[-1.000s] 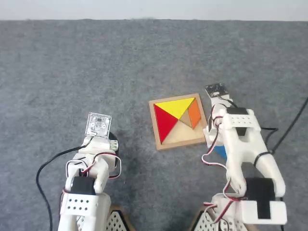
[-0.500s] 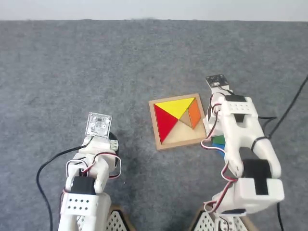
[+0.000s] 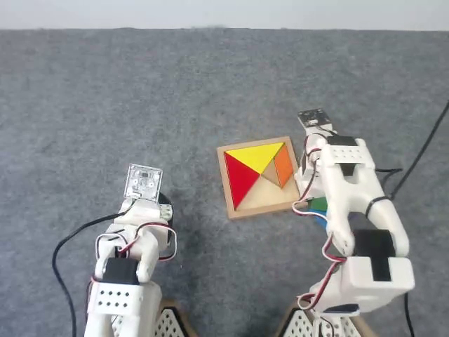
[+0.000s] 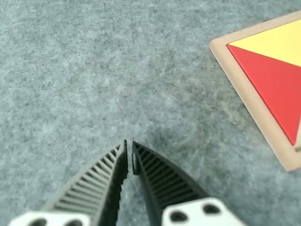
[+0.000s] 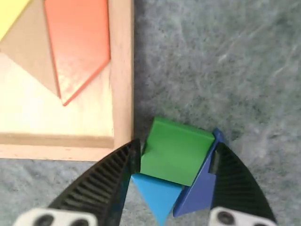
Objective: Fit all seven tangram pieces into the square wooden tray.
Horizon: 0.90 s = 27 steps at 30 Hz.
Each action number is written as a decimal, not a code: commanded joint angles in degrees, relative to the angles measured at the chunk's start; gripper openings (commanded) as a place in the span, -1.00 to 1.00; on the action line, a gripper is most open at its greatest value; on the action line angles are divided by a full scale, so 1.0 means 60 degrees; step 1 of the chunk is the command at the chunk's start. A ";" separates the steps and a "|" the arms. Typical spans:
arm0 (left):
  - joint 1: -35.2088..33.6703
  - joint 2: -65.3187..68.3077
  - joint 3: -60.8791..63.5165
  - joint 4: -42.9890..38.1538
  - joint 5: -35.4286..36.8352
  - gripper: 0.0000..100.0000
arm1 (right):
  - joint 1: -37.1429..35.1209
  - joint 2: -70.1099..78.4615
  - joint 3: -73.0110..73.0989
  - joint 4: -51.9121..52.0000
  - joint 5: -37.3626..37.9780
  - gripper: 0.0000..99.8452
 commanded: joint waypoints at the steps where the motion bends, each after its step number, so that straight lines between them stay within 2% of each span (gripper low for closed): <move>1: -0.0044 -0.0117 -0.0081 0.0073 0.0073 -0.97 | 0.0564 0.0081 0.0527 0.0242 0.0366 -0.52; 9: -0.0044 -0.0117 -0.0081 0.0073 0.0073 -0.97 | 0.0051 -0.2674 0.2242 -0.0388 0.0366 -0.52; 18: -0.0044 -0.0117 -0.0081 0.0073 0.0073 -0.97 | -0.1077 -0.2278 0.1963 -0.0593 0.0322 -0.52; 27: -0.0044 -0.0117 -0.0081 0.0073 0.0073 -0.97 | -0.0872 -0.1443 0.1421 -0.1238 -0.0352 -0.52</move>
